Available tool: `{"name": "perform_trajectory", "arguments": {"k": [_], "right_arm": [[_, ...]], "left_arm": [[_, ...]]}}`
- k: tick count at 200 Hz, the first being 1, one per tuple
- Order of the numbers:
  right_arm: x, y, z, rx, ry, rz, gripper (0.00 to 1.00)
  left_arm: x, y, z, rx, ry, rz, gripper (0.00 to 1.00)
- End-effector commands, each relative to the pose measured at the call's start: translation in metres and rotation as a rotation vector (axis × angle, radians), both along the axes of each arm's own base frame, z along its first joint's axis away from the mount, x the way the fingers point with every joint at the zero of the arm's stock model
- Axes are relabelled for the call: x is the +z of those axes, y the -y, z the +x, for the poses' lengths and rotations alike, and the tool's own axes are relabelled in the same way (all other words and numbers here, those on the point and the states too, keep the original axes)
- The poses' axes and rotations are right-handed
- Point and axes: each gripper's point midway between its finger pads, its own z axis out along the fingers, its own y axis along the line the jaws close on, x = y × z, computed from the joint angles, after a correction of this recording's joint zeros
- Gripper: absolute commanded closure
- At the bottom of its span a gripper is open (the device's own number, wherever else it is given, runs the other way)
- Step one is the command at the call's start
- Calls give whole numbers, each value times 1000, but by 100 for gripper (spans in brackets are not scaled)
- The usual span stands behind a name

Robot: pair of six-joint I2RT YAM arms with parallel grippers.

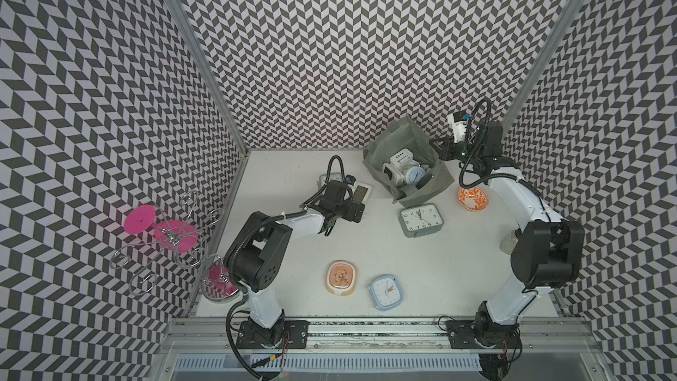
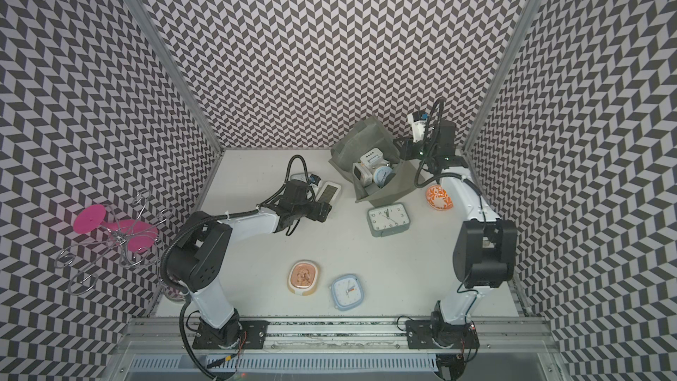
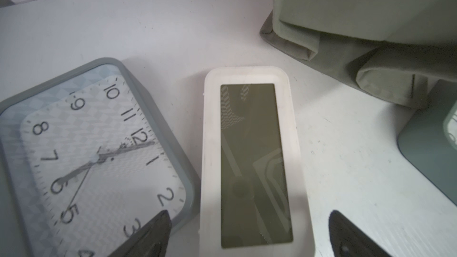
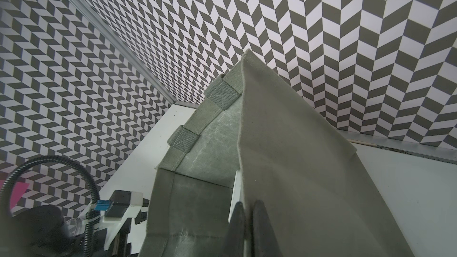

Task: Put the alarm clock into the canvas bag
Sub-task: Pick up the alarm from the center of the board.

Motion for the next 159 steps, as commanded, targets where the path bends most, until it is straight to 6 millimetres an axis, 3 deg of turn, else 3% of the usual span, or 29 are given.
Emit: {"name": "perform_trajectory", "arguments": {"k": [1, 32, 98, 159], "right_arm": [[16, -8, 4, 34, 63, 22, 100], [17, -8, 3, 31, 64, 20, 100], [17, -8, 3, 32, 65, 22, 100], [16, -9, 3, 35, 64, 23, 100]], "left_arm": [[27, -2, -1, 66, 46, -85, 1], [30, 0, -13, 56, 29, -97, 1], [-8, -5, -39, 52, -93, -71, 1], [-23, -2, -18, 36, -78, -19, 1]]}}
